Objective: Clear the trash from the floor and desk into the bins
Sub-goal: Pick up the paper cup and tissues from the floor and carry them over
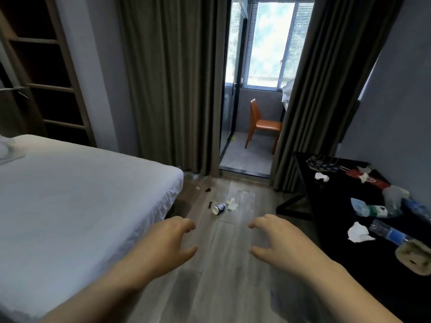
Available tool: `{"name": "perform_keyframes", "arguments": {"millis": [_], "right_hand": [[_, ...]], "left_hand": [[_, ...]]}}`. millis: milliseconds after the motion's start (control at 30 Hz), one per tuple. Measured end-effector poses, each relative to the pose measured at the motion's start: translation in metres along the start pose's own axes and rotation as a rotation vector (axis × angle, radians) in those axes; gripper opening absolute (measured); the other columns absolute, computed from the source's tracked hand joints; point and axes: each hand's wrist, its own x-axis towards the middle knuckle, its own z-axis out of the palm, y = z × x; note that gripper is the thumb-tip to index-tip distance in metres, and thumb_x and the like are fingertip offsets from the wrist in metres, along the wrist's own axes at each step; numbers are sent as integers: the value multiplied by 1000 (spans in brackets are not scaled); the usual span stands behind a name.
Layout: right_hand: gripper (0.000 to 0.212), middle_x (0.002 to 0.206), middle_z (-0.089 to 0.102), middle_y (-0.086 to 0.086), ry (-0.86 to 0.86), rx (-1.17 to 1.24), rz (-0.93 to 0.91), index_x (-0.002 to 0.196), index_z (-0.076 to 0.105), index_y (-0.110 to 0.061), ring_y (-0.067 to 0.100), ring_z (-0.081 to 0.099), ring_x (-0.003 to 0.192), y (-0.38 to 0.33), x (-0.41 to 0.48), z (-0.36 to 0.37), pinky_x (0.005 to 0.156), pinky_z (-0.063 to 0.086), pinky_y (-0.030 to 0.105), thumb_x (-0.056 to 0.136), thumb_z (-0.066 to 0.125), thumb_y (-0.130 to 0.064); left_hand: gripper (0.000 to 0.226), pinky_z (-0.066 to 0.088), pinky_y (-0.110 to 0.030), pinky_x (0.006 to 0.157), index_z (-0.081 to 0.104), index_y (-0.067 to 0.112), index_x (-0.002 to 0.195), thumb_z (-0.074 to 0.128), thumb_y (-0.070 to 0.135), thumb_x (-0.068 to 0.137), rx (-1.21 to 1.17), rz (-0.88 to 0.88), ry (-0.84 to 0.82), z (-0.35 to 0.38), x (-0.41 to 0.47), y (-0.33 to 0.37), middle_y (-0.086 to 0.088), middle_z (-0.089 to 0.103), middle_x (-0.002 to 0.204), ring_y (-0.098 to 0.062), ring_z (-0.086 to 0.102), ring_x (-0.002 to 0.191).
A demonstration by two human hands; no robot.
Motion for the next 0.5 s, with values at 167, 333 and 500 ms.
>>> {"name": "perform_keyframes", "arguments": {"millis": [167,333,500], "right_hand": [[53,125,52,-10,-19,5,20,131,51,-31,10,50,119,29,82,10,95,42,25,80,62,-43],[53,125,53,-8,-49,9,53,131,51,-30,10,50,118,50,193,15,97,42,26,81,62,-41],[53,125,51,-11,-70,40,102,133,49,-32,8,49,119,66,298,13,97,43,26,82,62,-42]], "left_hand": [[41,35,-12,76,54,35,122,57,51,84,-27,7,-27,18,86,-38,16,60,115,-1,54,97],[43,33,-12,77,52,34,124,59,51,85,-45,6,-42,31,189,-91,16,58,118,0,51,96],[35,32,-14,71,56,29,116,59,48,86,-19,77,-60,26,294,-142,11,60,109,-4,51,91]]}}
